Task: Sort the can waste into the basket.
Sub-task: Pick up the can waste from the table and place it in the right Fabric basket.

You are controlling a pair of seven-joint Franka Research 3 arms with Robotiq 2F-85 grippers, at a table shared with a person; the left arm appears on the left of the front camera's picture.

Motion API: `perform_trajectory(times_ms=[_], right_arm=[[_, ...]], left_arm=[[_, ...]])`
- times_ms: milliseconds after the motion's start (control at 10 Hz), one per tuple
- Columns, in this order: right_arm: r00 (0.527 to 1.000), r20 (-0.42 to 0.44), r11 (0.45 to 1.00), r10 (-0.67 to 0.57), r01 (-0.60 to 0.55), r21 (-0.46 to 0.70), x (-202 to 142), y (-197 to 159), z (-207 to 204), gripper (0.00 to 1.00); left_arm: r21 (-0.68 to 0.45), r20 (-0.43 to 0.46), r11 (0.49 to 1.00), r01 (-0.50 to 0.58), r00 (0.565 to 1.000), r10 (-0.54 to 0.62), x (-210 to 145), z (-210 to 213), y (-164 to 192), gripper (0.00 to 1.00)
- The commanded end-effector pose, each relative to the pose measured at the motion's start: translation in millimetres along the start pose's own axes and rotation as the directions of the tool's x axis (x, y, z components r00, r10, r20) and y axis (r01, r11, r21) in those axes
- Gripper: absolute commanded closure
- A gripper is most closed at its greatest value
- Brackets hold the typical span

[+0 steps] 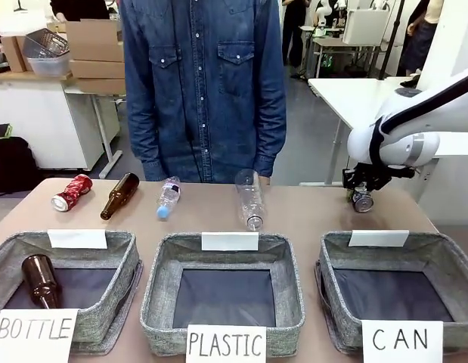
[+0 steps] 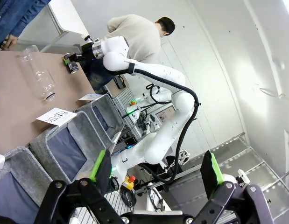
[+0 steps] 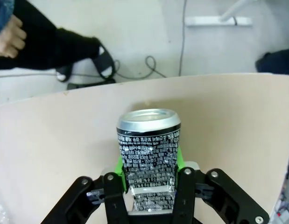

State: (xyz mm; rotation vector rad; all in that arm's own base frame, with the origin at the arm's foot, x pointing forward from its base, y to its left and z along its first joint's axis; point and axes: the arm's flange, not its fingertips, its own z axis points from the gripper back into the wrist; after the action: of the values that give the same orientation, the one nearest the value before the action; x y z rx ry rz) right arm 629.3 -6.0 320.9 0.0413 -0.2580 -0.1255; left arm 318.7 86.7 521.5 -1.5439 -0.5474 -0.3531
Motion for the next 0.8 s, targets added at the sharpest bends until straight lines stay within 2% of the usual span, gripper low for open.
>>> perform_trajectory(times_ms=[0,200,300,500,700], right_arm=[[0.997,-0.031,0.987,0.075,-0.070,0.143,-39,-17,85,1.00],[0.967,-0.115,0.950,0.227,-0.195,0.242,-91,-33,157,1.00],[0.948,-0.133,0.935,0.291,-0.252,0.248,-119,-39,179,1.00],[0.857,-0.124,0.827,0.501,-0.432,0.359,-188,-48,206,1.00],[0.729,-0.055,0.682,0.683,-0.608,0.406,-252,-51,205,1.00]], left_arm=[[-0.018,0.005,1.000,0.021,1.000,-0.021,1,-1,-2,0.00],[-0.018,0.005,1.000,0.021,1.000,-0.021,1,-1,-2,0.00],[-0.018,0.005,1.000,0.021,1.000,-0.021,1,-1,-2,0.00],[-0.018,0.005,1.000,0.021,1.000,-0.021,1,-1,-2,0.00],[-0.018,0.005,1.000,0.021,1.000,-0.021,1,-1,-2,0.00]])
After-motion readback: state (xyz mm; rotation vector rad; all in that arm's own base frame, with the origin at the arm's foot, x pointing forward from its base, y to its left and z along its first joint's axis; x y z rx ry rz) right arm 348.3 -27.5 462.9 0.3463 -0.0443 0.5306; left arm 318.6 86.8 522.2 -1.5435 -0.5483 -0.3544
